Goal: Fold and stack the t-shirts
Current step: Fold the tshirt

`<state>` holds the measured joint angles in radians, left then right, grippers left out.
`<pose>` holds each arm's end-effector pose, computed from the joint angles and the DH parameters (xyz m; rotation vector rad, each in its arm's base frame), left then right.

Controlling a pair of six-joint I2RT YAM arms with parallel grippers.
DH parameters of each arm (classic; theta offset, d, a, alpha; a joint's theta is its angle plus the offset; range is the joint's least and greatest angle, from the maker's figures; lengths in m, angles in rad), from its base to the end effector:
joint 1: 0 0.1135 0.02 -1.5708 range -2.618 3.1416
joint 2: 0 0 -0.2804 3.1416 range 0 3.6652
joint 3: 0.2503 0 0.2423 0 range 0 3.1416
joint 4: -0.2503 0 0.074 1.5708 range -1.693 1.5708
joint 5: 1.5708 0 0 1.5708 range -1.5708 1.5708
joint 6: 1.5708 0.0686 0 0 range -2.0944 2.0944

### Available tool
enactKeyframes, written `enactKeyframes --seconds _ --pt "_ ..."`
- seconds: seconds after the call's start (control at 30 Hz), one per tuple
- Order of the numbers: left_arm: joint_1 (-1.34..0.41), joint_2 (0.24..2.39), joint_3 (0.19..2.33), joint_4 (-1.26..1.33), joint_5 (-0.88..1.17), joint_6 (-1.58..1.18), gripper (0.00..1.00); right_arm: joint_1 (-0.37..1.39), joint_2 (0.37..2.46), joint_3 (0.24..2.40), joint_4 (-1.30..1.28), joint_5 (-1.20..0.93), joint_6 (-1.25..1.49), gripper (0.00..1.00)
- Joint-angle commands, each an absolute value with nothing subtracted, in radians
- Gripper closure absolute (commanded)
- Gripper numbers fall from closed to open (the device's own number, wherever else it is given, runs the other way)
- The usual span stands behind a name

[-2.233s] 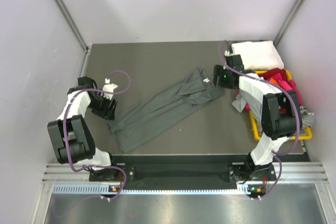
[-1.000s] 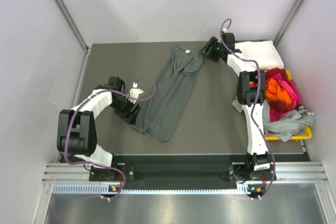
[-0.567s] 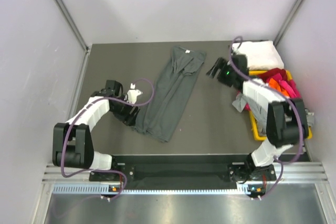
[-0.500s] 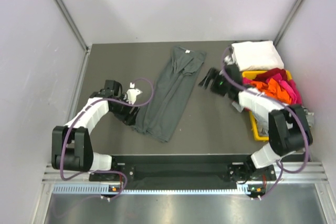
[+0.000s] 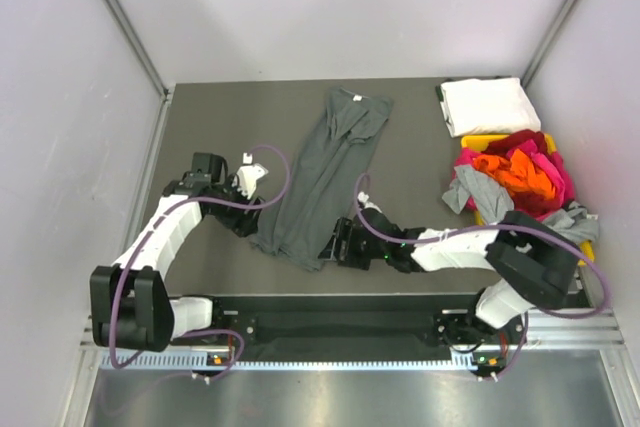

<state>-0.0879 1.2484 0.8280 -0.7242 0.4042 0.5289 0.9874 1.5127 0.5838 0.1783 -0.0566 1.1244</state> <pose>0.2234 -0.0468 0.2136 0.9037 2.4551 -0.3989 0.1601 0.2496 0.1441 0.1460 2.5955 1.0198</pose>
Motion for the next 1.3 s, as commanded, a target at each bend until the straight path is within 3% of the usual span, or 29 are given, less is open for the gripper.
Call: enactKeyframes --seconds 0.0,0.1,0.17,0.2,0.27,0.3,0.5,0.8,0.87,0.9,1.0,1.27 --pt "-0.091 1.204 0.822 -0.707 0.433 0.537 0.29 1.012 1.615 0.630 0.279 -0.047 1.213 0.38" --pt "-0.092 1.187 0.821 -0.716 0.439 0.545 0.29 1.014 1.683 0.635 0.359 -0.078 1.236 0.51" --pt "-0.091 1.181 0.821 -0.724 0.443 0.555 0.29 1.006 1.716 0.640 0.399 -0.095 1.242 0.69" --pt "-0.091 1.183 0.824 -0.729 0.443 0.561 0.29 0.999 1.726 0.631 0.414 -0.103 1.250 0.83" --pt "-0.091 1.181 0.828 -0.742 0.445 0.568 0.29 0.989 1.717 0.601 0.457 -0.117 1.265 0.98" --pt "-0.091 1.180 0.831 -0.747 0.471 0.584 0.30 0.977 1.706 0.553 0.472 -0.121 1.282 1.00" --pt "-0.126 1.190 0.859 -0.743 0.647 0.626 0.33 0.895 1.499 0.303 0.456 -0.184 1.292 1.00" --pt "-0.515 1.276 0.865 -0.592 0.534 0.702 0.36 0.767 1.038 0.109 0.051 -0.193 1.206 0.99" --pt "-0.619 1.275 0.839 -0.563 0.519 0.764 0.34 0.746 0.982 0.112 -0.052 -0.201 1.183 0.89" --pt "-0.650 1.264 0.794 -0.546 0.506 0.829 0.33 0.733 0.948 0.126 -0.076 -0.206 1.164 0.74" --pt "-0.744 1.237 0.704 -0.514 0.488 0.978 0.32 0.726 0.934 0.170 -0.159 -0.212 1.125 0.59" --pt "-0.844 1.144 0.589 -0.595 0.434 1.158 0.30 0.726 1.028 0.219 -0.146 -0.253 1.082 0.57"
